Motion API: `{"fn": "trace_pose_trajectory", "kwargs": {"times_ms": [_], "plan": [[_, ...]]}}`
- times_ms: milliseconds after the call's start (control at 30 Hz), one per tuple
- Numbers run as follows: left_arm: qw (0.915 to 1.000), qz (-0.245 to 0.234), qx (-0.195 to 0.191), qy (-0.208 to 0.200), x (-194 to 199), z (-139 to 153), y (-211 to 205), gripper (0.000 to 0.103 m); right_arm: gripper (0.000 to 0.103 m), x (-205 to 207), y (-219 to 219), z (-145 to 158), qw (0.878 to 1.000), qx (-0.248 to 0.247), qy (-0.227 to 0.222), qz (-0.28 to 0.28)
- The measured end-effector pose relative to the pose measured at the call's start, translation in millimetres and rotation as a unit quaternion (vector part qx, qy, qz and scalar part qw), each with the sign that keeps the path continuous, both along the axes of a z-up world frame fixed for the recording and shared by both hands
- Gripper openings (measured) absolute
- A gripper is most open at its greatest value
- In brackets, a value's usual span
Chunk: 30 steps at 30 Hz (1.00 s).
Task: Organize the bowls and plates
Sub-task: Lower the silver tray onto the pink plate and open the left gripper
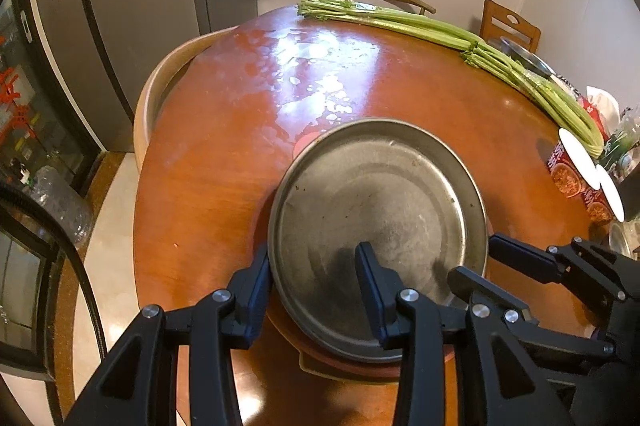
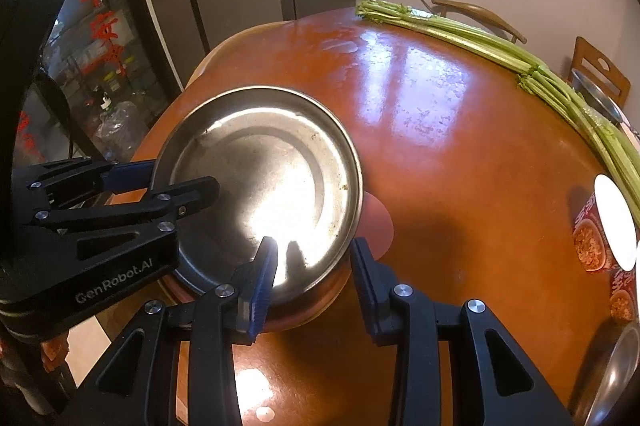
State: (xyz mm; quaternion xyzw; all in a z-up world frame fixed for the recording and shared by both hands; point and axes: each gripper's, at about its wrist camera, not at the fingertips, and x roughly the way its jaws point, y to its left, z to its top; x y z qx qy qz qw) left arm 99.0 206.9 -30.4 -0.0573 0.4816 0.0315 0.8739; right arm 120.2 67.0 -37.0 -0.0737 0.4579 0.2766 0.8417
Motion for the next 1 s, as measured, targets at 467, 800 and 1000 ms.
{"fn": "trace_pose_trajectory", "kwargs": {"times_ms": [467, 800, 1000], "plan": [[0.9999, 0.004, 0.003, -0.012, -5.1, 10.8, 0.5, 0.043, 0.04, 0.4, -8.8, 6.4, 1.0, 0.016, 0.001, 0.0], [0.9986, 0.032, 0.0, -0.043, -21.4, 32.6, 16.7, 0.047, 0.04, 0.9, -24.3, 13.0, 0.999, 0.031, 0.0, -0.015], [0.9984, 0.047, -0.019, -0.027, -25.5, 21.9, 25.6, 0.048, 0.049, -2.2, -33.1, 13.6, 0.999, 0.036, 0.006, -0.021]]}}
